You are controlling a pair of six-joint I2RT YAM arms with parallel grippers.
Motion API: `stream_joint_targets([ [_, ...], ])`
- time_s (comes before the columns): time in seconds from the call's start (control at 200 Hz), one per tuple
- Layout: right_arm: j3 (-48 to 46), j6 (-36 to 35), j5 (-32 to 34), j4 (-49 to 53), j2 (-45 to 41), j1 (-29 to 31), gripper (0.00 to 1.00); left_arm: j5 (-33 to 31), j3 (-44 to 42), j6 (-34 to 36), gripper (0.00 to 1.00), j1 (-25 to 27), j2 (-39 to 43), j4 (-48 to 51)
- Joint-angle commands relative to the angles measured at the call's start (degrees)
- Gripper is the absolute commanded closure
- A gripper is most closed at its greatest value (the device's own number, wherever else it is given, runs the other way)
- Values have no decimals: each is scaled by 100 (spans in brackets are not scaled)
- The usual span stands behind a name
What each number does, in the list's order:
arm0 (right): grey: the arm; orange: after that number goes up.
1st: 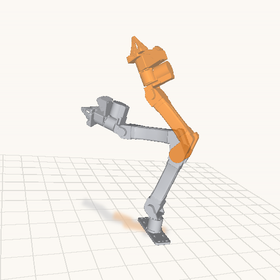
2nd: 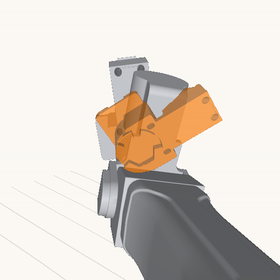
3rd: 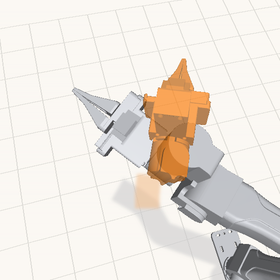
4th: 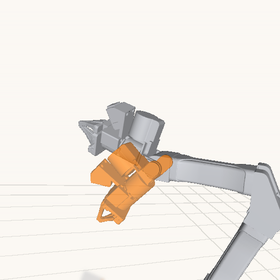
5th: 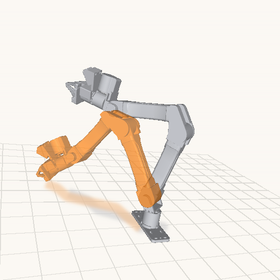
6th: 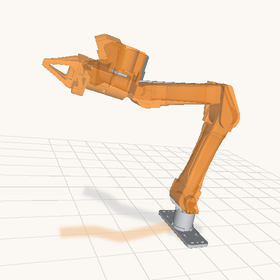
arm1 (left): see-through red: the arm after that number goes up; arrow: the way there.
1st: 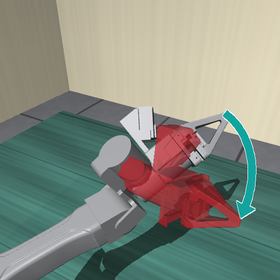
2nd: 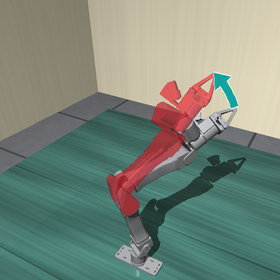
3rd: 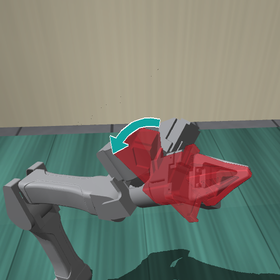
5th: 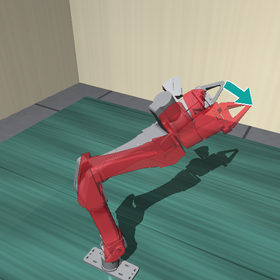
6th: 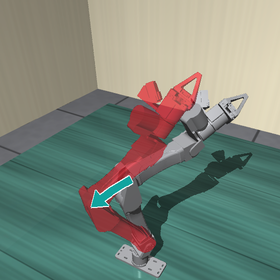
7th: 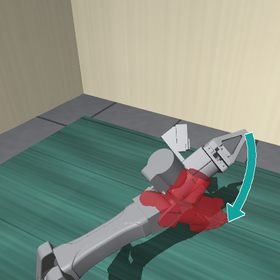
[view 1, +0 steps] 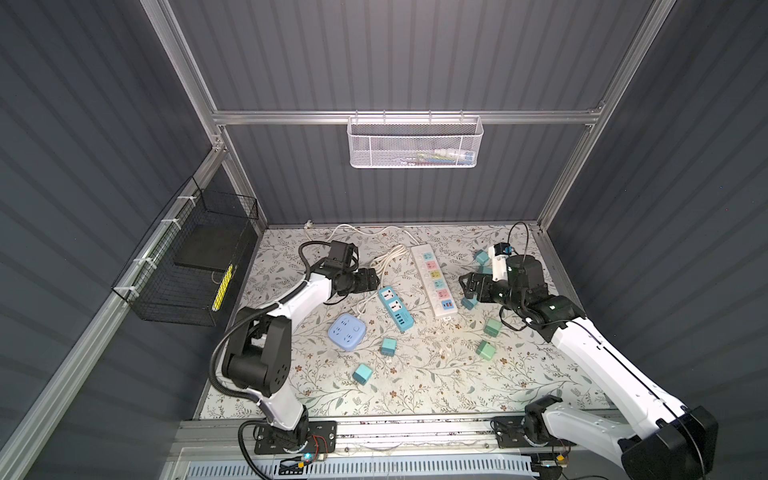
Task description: Insert the plug
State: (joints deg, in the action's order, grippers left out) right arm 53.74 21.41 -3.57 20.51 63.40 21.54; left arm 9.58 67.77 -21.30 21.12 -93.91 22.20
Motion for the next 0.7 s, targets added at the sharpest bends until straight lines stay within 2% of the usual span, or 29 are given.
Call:
stream_joint_targets([
  [0.0,121,-43,-162,20,316,131,16,-533,-186,271,14,434,395,1101],
  [0.065,133,-27,-119,102,450,190,27,-819,-462,172,15,741,712,1533],
  [0.12,161,96,-107,146,545,197,35,-808,-805,26,17,967,1045,1761],
  [0.29,311,54,-506,576,868,298,47,-894,-1555,-513,24,1623,1893,2647],
  [0.36,282,56,-574,510,940,401,47,-889,-1736,-755,27,2025,2072,2803],
  [0.445,266,91,-582,429,986,523,44,-1213,-1538,-986,26,2555,1928,3094],
  [0.515,245,125,-585,358,1018,600,42,-1437,-1495,-1076,26,2720,1751,2890],
  [0.69,111,183,-483,291,1035,627,40,-1313,-870,-971,27,2822,653,2176],
])
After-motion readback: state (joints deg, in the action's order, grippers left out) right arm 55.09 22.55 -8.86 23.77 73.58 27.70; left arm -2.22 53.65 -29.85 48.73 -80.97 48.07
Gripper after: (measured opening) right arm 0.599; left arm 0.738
